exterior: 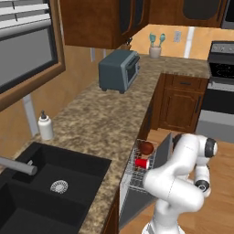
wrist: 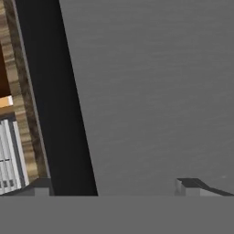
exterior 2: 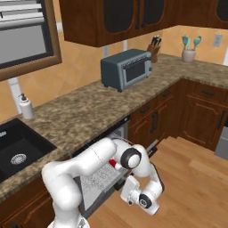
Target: Pick up the cup and bowl from the counter, place them in the dishwasher, and close the dishwasher door.
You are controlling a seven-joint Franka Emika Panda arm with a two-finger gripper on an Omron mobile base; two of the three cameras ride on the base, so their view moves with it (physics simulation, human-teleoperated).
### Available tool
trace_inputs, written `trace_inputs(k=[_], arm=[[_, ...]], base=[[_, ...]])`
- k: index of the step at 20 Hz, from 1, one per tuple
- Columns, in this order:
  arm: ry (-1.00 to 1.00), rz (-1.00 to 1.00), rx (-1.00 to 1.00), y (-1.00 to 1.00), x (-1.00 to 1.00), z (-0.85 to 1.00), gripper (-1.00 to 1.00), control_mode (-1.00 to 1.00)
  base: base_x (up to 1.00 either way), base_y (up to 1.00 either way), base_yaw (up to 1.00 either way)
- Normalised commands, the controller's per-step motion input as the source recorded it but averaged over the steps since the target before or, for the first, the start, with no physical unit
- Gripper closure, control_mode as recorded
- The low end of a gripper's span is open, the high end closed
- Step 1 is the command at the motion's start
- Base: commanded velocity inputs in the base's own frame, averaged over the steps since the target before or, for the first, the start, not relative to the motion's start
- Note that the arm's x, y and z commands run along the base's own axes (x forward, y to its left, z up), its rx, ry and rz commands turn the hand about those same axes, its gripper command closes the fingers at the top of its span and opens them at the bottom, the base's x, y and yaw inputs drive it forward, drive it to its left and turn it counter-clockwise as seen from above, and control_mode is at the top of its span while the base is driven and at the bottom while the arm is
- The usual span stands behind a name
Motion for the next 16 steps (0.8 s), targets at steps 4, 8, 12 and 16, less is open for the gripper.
trace_inputs(k=[4, 8, 12, 16], arm=[[0.0, 0.0, -0.11, 1.0, 0.11, -0.22, -1.0, -1.0], [-0.01, 0.0, -0.16, 1.0, 0.43, -0.25, -1.0, -1.0], [0.0, -0.01, -0.19, 1.0, 0.59, -0.28, -1.0, -1.0], [0.01, -0.06, -0.22, 1.0, 0.69, -0.27, -1.0, -1.0]], base=[[0.0, 0.0, 0.0], [0.0, 0.0, 0.0], [0.0, 0.0, 0.0], [0.0, 0.0, 0.0]])
